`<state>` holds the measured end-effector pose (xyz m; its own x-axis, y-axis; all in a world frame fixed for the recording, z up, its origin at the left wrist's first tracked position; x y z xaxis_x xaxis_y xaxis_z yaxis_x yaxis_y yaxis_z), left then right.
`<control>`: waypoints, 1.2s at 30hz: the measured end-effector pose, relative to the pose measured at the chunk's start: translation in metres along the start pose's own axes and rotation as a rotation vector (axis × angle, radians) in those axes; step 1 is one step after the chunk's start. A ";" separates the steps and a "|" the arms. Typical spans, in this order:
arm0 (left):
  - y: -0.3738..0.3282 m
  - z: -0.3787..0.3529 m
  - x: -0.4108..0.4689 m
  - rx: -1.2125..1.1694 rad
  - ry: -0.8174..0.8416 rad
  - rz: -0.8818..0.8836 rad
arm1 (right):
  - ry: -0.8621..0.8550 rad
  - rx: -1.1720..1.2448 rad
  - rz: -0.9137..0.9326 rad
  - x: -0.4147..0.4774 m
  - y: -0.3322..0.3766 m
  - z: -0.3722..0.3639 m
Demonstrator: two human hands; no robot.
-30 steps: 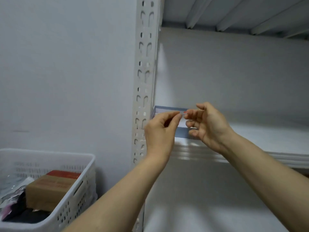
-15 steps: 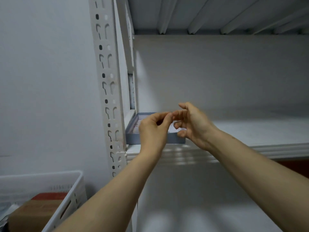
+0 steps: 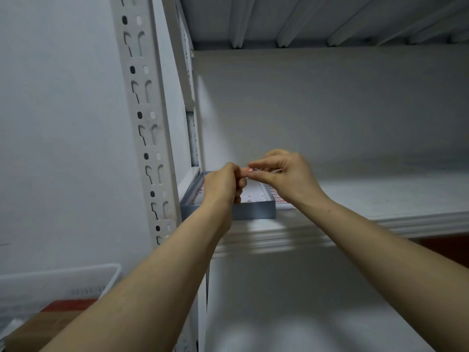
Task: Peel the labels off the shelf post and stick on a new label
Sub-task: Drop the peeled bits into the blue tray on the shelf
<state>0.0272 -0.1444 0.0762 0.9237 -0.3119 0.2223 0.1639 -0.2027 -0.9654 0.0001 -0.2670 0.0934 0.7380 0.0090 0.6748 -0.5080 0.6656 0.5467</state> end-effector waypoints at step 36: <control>0.001 0.017 0.020 0.202 -0.095 0.069 | 0.336 -0.659 -0.246 0.027 -0.019 -0.026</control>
<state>0.0514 -0.1350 0.0777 0.9620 -0.2279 0.1503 0.1565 0.0093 -0.9876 0.0413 -0.2599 0.0884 0.9438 -0.0410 0.3279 -0.0207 0.9830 0.1826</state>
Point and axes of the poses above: each hand's wrist, its own x-axis towards the middle knuckle, its own z-axis out of the back of the hand, y = z × x, the point moved 3 cm from there along x, towards the middle knuckle, and after that the axes turned 10 degrees about y, right-handed, at the moved point
